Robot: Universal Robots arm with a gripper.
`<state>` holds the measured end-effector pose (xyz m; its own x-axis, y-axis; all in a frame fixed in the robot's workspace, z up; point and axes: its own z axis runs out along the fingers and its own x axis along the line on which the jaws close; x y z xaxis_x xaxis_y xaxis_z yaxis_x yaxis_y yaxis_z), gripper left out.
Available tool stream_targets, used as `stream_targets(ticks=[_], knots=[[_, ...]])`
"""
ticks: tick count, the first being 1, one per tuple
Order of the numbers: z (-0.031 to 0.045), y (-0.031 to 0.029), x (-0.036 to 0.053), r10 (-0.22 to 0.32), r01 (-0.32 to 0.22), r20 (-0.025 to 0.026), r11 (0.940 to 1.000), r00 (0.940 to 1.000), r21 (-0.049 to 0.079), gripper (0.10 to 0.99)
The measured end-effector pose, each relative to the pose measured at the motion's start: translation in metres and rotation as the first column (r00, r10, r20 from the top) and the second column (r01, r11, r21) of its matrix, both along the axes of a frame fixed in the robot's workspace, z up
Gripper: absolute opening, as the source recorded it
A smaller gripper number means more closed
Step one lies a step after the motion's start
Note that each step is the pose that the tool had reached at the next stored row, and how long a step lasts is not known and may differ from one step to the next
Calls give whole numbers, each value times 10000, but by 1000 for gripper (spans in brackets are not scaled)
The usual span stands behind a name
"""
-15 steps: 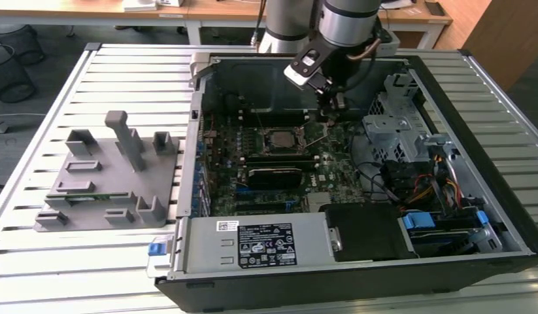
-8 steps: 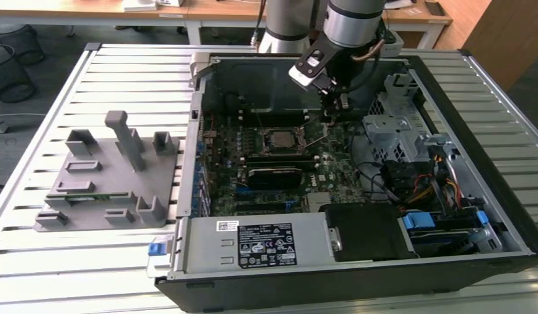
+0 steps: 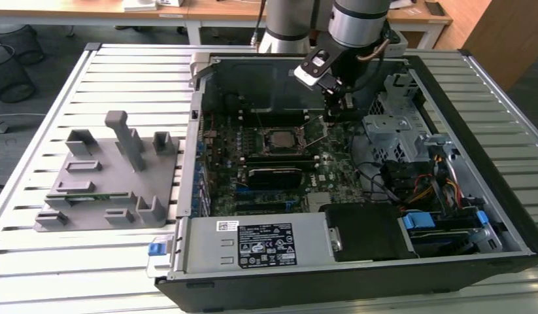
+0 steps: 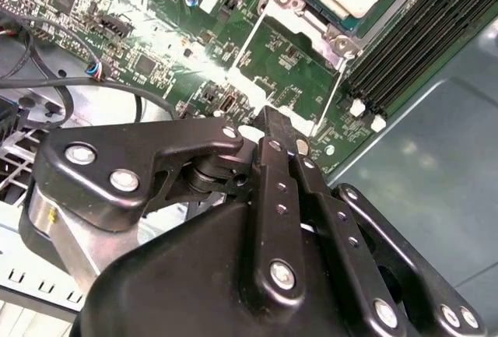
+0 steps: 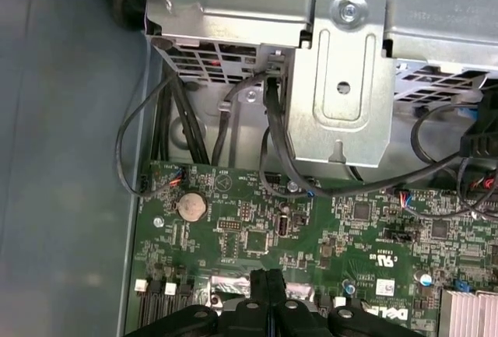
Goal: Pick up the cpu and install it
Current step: 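Close the cpu cover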
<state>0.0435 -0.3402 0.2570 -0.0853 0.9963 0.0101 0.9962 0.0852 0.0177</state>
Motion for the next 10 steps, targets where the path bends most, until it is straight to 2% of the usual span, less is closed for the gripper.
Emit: stream_targets(ticks=[10], knots=[[-30, 19, 85, -320, 320, 1, 9995, 9995, -27, 106]])
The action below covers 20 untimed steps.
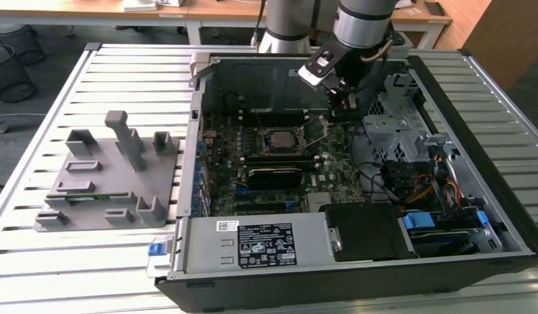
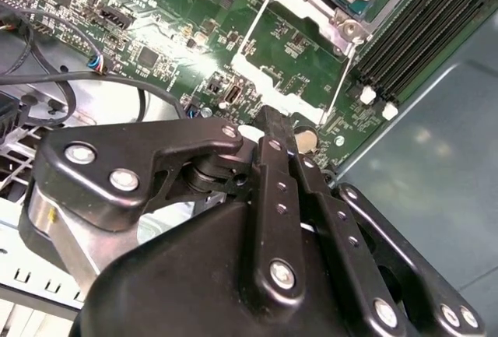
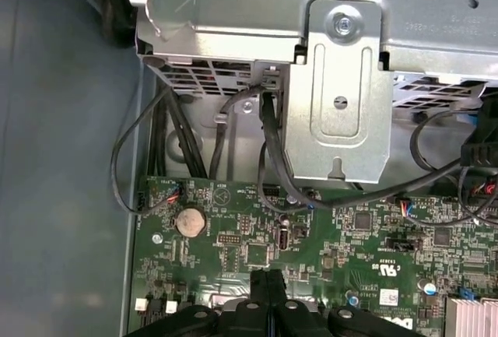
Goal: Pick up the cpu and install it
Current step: 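Close the cpu cover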
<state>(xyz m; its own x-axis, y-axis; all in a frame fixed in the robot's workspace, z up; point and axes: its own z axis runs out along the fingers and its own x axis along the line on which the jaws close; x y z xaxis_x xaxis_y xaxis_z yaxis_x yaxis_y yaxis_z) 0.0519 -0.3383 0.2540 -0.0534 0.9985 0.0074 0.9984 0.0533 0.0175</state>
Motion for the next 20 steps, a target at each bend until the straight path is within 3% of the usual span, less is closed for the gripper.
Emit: stream_targets(ticks=[20], knots=[[-121, 4, 60, -4, 4, -2, 10000, 10000, 1, 106]])
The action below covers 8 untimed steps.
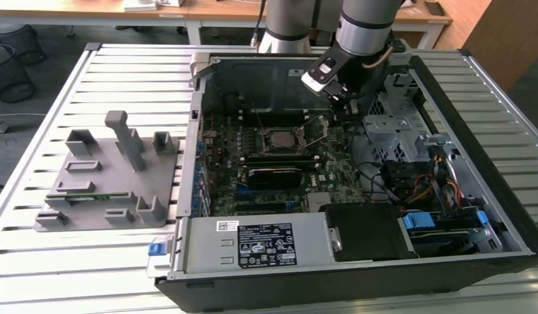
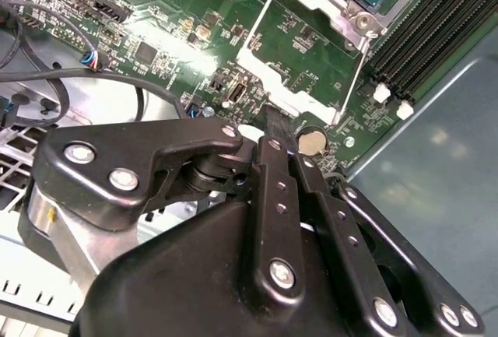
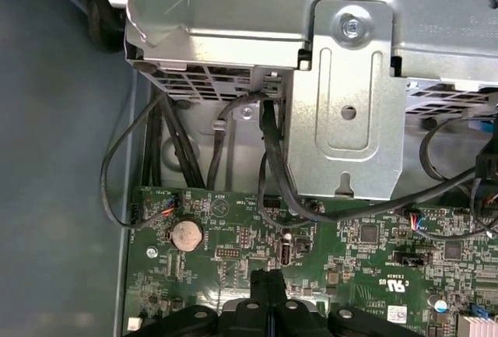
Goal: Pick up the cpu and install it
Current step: 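Close the cpu cover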
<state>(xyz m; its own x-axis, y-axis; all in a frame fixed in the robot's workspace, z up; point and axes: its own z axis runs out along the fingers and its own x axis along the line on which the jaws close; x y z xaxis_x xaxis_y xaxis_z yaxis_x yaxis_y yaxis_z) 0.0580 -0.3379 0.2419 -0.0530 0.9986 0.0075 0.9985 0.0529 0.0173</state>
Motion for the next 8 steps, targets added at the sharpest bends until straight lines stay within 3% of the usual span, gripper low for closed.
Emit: stream_targets(ticks=[8], knots=[[-6, -1, -60, -1, 1, -1, 10000, 10000, 8, 106]])
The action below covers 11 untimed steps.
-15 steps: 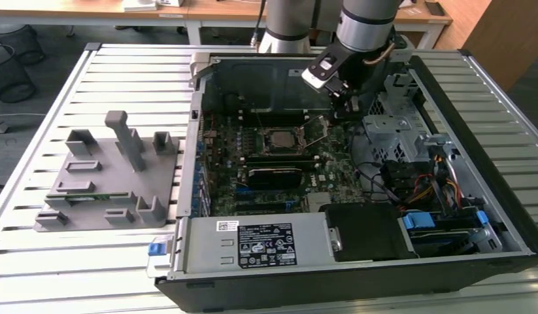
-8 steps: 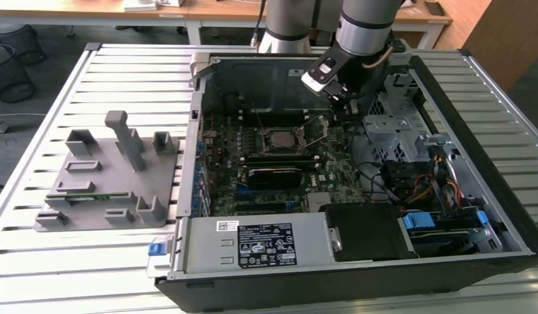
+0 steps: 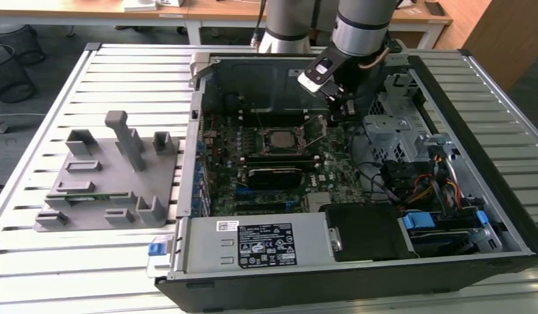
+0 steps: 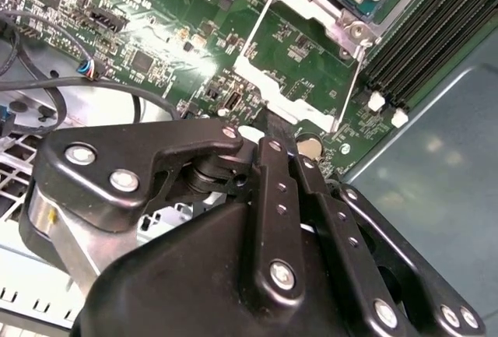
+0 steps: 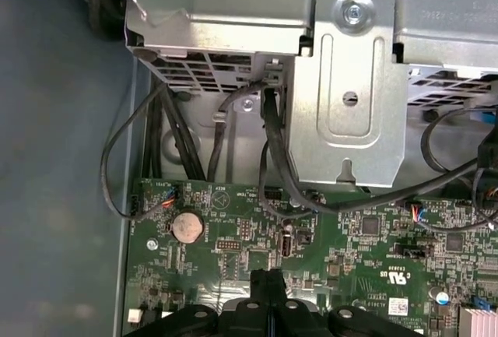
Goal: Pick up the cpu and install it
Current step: 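Close the cpu cover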
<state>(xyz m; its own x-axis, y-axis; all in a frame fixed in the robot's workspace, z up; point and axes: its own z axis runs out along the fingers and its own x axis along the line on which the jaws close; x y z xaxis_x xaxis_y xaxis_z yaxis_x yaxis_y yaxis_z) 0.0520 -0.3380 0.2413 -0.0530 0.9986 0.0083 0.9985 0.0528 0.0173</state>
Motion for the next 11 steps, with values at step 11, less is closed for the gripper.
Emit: stream_targets(ticks=[11], knots=[[14, 0, -49, 1, -1, -21, 10000, 10000, 13, 106]])
